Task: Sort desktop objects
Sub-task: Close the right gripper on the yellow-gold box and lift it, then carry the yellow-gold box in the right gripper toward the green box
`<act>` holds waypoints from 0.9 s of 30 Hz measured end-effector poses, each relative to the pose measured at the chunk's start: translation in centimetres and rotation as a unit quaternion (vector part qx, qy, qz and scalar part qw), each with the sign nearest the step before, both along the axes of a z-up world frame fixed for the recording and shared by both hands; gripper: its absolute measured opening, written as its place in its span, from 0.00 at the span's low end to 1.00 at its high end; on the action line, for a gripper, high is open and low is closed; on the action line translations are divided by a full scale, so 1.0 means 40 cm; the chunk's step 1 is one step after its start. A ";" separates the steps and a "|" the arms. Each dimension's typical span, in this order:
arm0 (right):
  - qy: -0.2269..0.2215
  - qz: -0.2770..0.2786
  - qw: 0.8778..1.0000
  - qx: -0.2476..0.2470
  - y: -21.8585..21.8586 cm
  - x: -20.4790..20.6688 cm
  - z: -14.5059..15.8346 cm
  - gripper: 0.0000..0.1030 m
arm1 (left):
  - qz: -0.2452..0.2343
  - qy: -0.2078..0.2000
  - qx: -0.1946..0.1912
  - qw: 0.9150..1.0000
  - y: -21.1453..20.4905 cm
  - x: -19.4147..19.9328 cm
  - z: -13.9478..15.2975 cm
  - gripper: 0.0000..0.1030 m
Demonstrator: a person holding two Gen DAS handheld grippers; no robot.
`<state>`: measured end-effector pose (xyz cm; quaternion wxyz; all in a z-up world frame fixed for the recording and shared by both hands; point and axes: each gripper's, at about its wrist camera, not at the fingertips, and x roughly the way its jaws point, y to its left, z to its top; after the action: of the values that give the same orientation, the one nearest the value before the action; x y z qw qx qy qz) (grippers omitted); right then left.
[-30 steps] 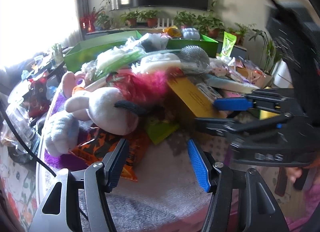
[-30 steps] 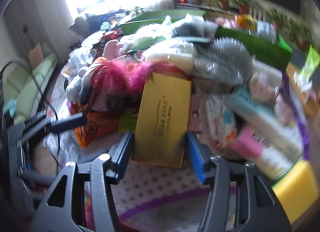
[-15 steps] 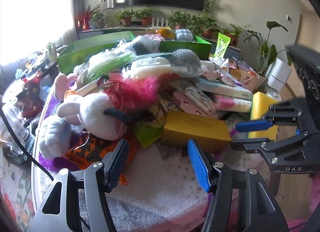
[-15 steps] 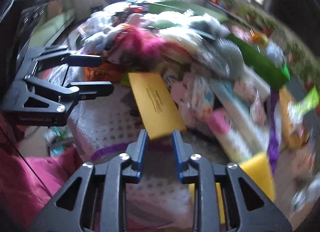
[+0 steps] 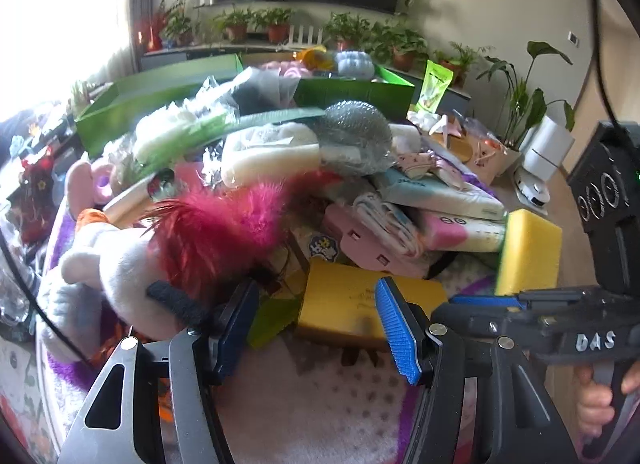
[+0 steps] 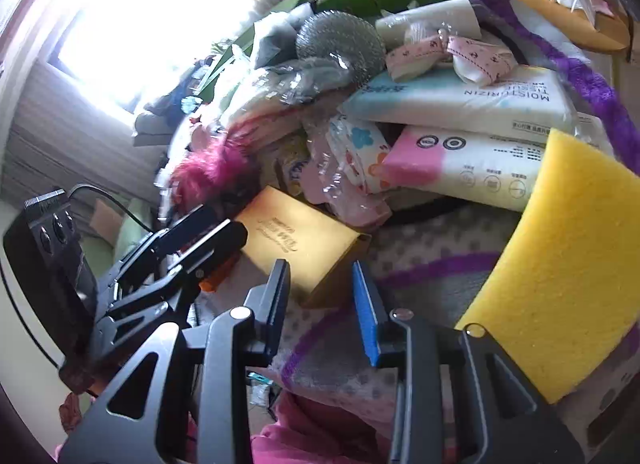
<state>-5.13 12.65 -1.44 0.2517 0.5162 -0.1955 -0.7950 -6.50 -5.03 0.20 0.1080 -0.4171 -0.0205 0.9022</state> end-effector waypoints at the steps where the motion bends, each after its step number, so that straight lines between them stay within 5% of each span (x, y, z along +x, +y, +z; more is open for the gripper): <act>1: 0.001 -0.002 1.000 0.004 -0.006 0.005 -0.003 0.35 | 0.000 -0.003 -0.002 1.000 -0.003 -0.006 -0.005 0.60; 6: 0.015 0.016 0.999 0.030 -0.020 0.011 0.000 0.43 | -0.030 -0.013 0.007 0.999 0.002 -0.017 -0.024 0.56; 15: 0.045 0.059 0.995 0.065 -0.040 0.053 -0.008 0.43 | -0.068 -0.016 0.012 0.998 0.010 0.076 -0.014 0.53; 27: 0.158 0.090 0.974 0.135 -0.092 0.096 0.004 0.35 | -0.058 -0.024 0.022 0.998 0.006 0.131 -0.045 0.53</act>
<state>-1.31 8.98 -1.28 0.2781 0.4290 0.0036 -0.8594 -1.26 -4.78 -1.59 0.1685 -0.4366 -0.0185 0.8835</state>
